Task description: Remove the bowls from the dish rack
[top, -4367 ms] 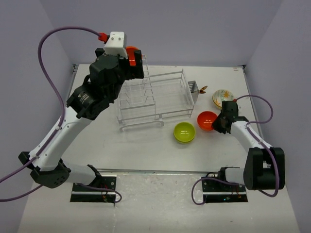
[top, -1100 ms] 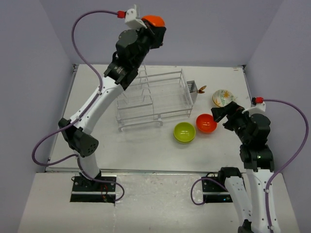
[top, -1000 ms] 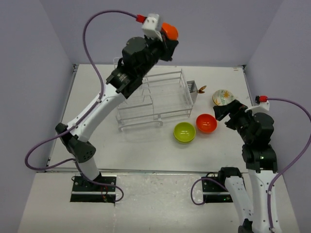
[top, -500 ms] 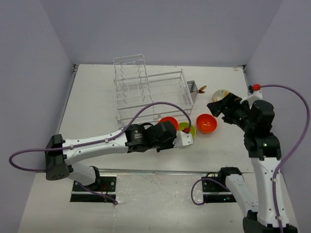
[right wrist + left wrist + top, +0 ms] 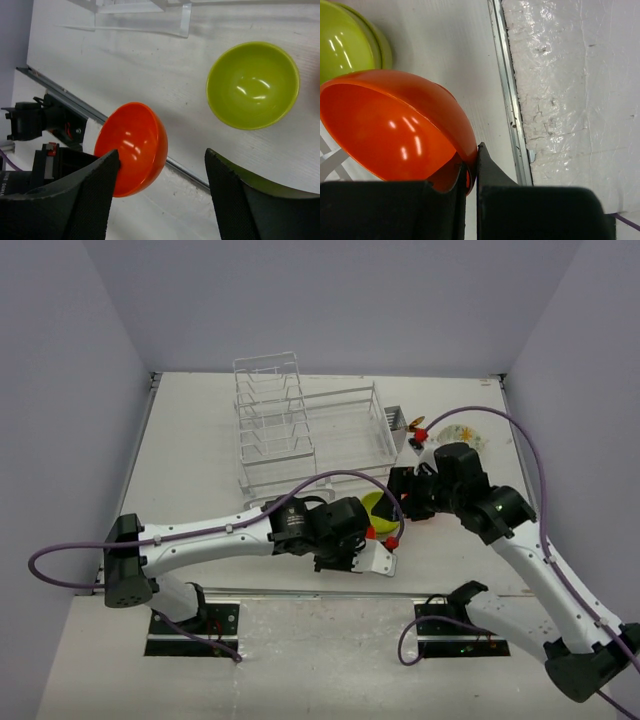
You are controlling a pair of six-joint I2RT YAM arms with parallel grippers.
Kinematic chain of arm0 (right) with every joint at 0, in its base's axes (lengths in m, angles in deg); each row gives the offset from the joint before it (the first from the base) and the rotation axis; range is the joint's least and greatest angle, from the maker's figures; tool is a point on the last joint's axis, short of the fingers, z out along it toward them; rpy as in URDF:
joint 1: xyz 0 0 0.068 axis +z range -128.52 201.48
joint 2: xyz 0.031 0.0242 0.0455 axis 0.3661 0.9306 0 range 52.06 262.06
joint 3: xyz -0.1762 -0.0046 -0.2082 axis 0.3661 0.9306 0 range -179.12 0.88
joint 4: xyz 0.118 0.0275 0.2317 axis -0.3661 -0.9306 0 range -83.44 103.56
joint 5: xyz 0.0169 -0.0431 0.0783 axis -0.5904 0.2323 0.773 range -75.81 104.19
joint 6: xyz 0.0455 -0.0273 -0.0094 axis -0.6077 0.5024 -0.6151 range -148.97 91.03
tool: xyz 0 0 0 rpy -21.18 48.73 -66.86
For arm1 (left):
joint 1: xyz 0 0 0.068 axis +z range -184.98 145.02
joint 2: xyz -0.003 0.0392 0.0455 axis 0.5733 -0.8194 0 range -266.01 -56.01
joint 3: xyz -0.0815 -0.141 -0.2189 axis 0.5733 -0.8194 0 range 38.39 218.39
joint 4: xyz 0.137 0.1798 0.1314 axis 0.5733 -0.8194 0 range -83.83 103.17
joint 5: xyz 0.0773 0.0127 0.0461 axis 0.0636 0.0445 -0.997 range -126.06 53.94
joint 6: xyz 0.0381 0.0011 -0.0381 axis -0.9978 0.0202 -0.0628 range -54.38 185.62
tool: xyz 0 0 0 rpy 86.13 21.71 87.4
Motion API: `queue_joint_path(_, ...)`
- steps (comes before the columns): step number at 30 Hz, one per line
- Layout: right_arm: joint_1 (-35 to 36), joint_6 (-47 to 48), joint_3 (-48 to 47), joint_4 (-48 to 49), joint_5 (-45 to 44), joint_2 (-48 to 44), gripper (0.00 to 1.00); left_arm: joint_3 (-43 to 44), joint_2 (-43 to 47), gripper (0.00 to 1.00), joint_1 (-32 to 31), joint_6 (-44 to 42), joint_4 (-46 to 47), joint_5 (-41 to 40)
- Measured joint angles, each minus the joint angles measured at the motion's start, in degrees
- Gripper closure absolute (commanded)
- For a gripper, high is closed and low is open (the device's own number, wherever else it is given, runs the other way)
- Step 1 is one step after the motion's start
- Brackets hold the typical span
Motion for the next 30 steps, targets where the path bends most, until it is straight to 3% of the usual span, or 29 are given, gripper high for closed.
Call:
queue_joint_path(5,6.0,0.5,3.0,-1.2,-1.3,3.0,0.39,2.9,-1.5,1.00,0.0,-0.7,-2.3,-0.1)
queue_joint_path(8,9.4,0.3,4.3,-1.4,-1.7,6.6,0.61,4.2,-1.8,1.00,0.0,-1.4,-2.6,-0.2)
queue_joint_path(9,10.2,0.0,4.4,-1.1,-1.7,7.5,0.72,4.2,-1.9,1.00,-0.2,-1.6,-3.2,-0.2)
queue_joint_path(10,11.0,-0.2,4.4,-0.7,-1.6,7.9,0.95,4.2,-2.1,1.00,-0.3,-1.8,-3.4,-0.4)
queue_joint_path(11,11.4,0.1,4.4,-0.3,-2.5,8.0,1.00,4.2,-2.3,1.00,-0.6,-2.1,-3.4,-0.4)
queue_joint_path(17,11.6,0.2,4.9,0.9,-5.2,8.2,1.00,5.2,-2.4,1.00,-1.7,-3.0,-1.8,-1.6)
queue_joint_path(19,11.6,0.3,4.9,2.0,-5.5,8.1,1.00,5.2,-2.2,0.77,-1.7,-3.1,-1.6,-2.7)
queue_joint_path(20,11.6,0.2,4.9,2.2,-6.0,8.1,1.00,5.0,-2.0,0.57,-1.7,-3.0,-1.4,-3.8)
queue_joint_path(21,11.5,-0.2,4.9,2.1,-6.0,8.1,1.00,4.7,-1.5,0.03,-1.7,-2.7,-0.9,-5.5)
queue_joint_path(26,10.5,-2.7,5.0,2.1,-12.5,5.4,1.00,2.7,1.8,0.00,-0.8,-0.3,1.4,-12.6)
queue_joint_path(30,1.9,-5.6,7.8,2.9,-18.6,-1.3,1.00,0.1,6.1,0.00,-1.0,3.1,6.2,-19.6)
